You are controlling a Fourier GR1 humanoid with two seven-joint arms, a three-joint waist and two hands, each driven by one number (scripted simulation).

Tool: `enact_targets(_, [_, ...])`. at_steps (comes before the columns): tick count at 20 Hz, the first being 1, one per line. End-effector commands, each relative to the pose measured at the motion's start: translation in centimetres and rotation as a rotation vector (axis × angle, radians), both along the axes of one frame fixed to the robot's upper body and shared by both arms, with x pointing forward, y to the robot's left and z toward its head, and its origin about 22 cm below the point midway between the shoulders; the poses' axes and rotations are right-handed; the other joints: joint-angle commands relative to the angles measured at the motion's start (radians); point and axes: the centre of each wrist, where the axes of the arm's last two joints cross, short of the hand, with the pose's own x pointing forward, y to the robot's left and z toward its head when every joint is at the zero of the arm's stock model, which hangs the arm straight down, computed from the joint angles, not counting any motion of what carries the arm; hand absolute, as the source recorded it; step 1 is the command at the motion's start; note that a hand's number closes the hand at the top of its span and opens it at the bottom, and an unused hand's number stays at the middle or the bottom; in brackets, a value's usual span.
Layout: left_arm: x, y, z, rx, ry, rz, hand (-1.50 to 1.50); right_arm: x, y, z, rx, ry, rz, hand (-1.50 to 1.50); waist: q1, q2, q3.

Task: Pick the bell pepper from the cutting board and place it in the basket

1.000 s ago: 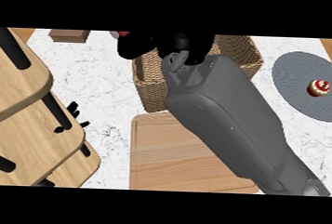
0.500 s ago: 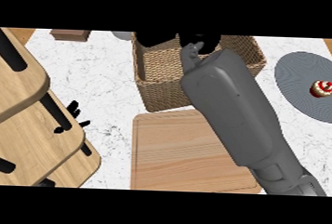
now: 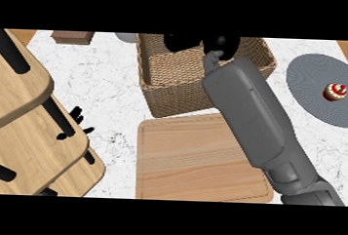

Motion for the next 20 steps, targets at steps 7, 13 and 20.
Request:
enact_targets(7, [-2.7, 1.8, -3.3, 0.012, 0.237, 0.061, 0.0, 2.0, -2.2, -2.5, -0.248, 0.007, -0.033, -1.5, 0.0, 0.006, -0.014])
enact_targets(13, [-2.8, 1.4, -3.9, 0.014, 0.263, 0.076, 0.0, 2.2, -4.7, -2.3, -0.194, -0.041, -0.038, -1.5, -0.018, 0.003, -0.013])
enact_targets(20, [-2.9, 0.2, -3.5, 0.007, 0.257, 0.089, 0.0, 2.7, -8.8, 0.2, -0.011, -0.092, -0.125, -1.5, -0.029, -0.002, -0.012])
